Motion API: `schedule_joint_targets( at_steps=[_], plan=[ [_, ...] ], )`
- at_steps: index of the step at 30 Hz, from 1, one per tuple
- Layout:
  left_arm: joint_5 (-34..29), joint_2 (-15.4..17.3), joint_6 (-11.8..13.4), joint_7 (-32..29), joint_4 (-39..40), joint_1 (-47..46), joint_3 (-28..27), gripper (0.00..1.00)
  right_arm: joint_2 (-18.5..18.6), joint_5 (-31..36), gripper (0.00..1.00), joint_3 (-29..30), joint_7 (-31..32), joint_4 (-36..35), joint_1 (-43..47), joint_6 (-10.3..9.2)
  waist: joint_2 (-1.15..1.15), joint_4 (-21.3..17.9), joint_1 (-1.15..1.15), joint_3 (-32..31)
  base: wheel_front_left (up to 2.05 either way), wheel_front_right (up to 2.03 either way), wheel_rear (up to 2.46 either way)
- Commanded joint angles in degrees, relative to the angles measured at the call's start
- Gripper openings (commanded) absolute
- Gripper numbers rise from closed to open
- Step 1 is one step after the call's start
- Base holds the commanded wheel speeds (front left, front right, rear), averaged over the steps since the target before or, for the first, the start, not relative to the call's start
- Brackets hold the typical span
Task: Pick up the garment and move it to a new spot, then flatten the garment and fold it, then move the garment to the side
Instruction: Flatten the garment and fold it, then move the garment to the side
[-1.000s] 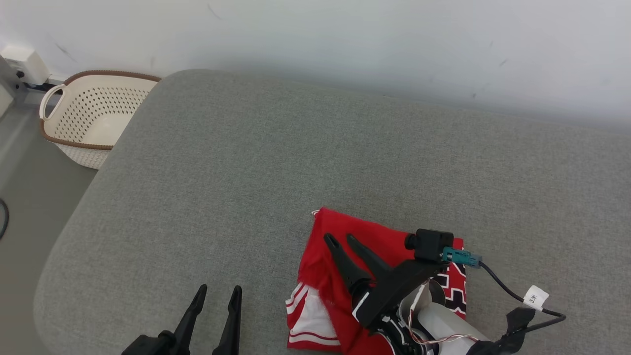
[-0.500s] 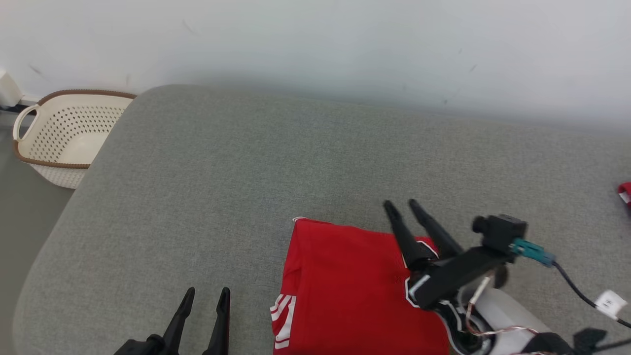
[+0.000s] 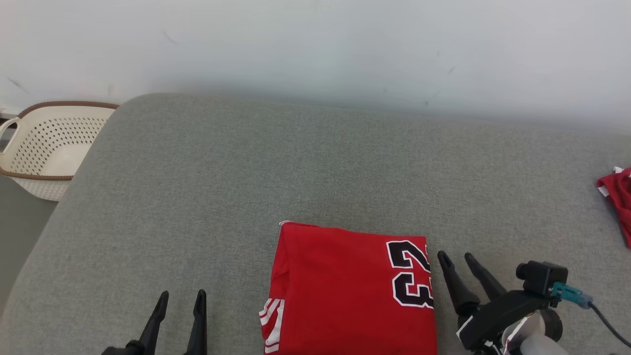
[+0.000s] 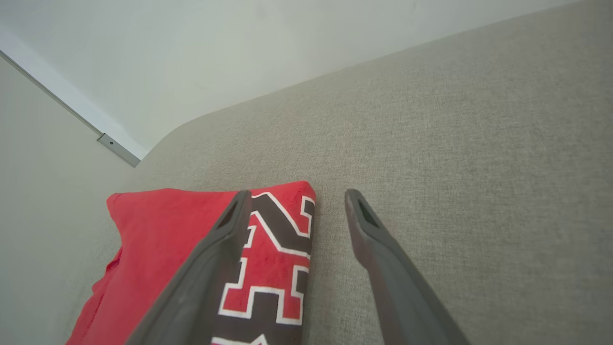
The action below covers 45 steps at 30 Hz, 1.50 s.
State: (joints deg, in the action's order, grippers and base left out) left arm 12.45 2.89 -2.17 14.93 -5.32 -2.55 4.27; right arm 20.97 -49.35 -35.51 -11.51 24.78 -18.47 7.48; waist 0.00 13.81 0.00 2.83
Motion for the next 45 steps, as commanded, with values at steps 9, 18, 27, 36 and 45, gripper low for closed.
schedule_joint_targets(
  at_steps=[9,18,27,36,45],
  plan=[
    [0.74,0.03,-0.01,0.26,0.35,-0.31,-0.10,1.00,-3.22,-0.49,1.00,-0.10,3.43,3.20,0.65,0.02,0.00,-0.53,0.00,1.39,0.00,0.00,0.00],
    [1.25,0.03,0.23,0.26,0.38,-0.80,0.34,1.00,-4.81,-2.29,1.00,-2.83,5.50,7.35,-0.38,0.02,0.00,0.18,0.00,2.34,0.00,0.00,0.00],
    [1.89,0.03,0.63,0.26,0.44,-0.52,0.54,1.00,-4.14,-4.45,0.00,-5.98,7.18,6.89,-1.38,0.02,0.00,0.08,0.00,2.53,0.00,0.00,0.00],
    [2.14,0.04,0.82,0.27,0.53,-0.21,-0.08,1.00,-1.24,-3.07,0.00,-5.38,4.42,5.74,-4.05,0.02,0.00,-1.51,0.00,2.30,0.00,0.00,0.00],
    [1.67,0.03,0.72,0.27,1.05,0.37,-1.29,1.00,3.52,-0.80,0.00,-4.05,5.22,4.14,-8.17,0.02,0.00,-4.96,0.00,2.27,0.00,0.00,0.00]
  ],
)
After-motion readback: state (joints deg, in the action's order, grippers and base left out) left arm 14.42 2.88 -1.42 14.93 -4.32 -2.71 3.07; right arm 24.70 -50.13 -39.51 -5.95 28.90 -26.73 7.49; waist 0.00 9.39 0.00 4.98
